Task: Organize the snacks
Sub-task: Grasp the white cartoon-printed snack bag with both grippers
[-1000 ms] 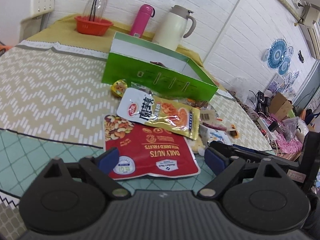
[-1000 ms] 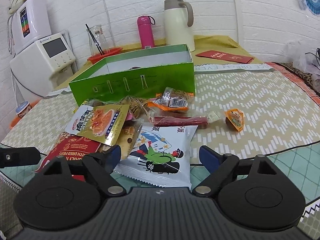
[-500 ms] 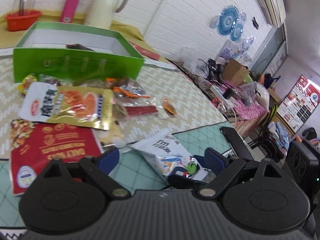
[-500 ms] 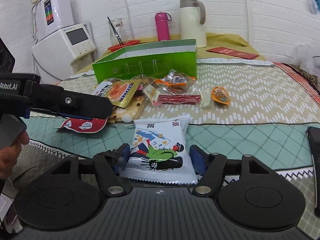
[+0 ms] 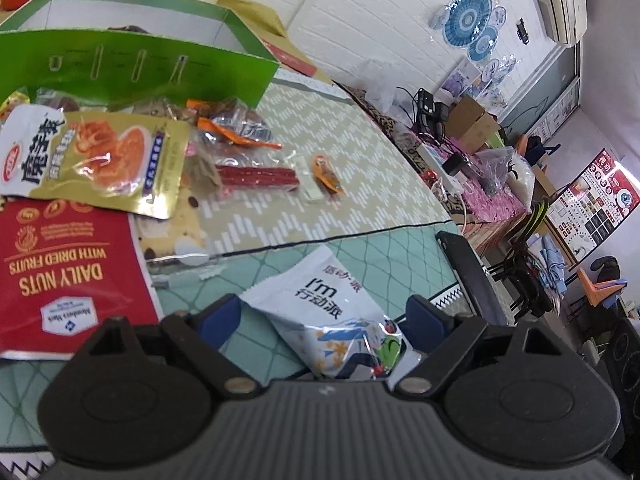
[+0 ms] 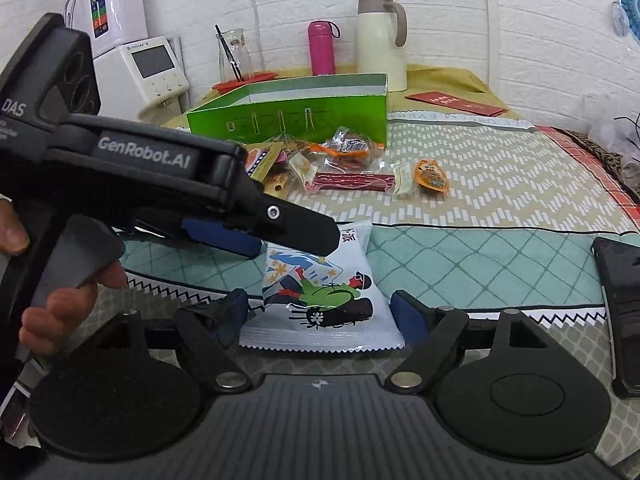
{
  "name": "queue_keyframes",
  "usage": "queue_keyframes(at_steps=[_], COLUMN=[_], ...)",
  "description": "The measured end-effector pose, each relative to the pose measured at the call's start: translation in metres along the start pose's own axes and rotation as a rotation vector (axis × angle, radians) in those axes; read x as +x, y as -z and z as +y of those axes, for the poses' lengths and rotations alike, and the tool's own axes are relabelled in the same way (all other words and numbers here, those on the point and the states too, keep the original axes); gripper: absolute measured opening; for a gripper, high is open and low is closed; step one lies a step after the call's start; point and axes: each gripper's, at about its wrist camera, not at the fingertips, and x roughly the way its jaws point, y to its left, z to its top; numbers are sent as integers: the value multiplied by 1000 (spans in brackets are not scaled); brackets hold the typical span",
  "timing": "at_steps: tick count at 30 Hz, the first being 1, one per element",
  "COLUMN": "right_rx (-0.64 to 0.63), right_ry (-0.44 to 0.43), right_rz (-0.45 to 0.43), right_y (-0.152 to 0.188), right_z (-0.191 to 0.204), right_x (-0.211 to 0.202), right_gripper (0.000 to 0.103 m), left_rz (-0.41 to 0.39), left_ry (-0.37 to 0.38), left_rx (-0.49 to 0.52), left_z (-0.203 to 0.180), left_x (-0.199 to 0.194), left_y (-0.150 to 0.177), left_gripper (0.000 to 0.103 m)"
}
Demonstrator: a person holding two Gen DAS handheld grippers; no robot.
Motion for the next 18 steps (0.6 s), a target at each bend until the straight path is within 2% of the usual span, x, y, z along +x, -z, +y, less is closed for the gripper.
queue_keyframes(at_steps=[7, 11, 13, 14, 18], right_rx=[-3, 18, 12, 5, -13], right_ry=[70, 69, 83, 93, 107], right_rz=[11, 12, 9, 7, -19], right_y=[10, 16, 16, 16, 15], right_z=[2, -1, 0, 0, 0], right_x=[-15, -12, -11, -9, -3], right_gripper=[103, 103, 103, 103, 103], left_rz=[-2, 28, 36, 37, 27], left_ry=[-2, 36, 29, 21, 19], left_rx=[42, 88, 135, 155, 130], left_z=[-2, -9, -15, -16, -10], left_x=[1, 4, 5, 5, 5], left_y=[1, 5, 9, 10, 7], left_gripper=[88, 86, 71, 47, 42])
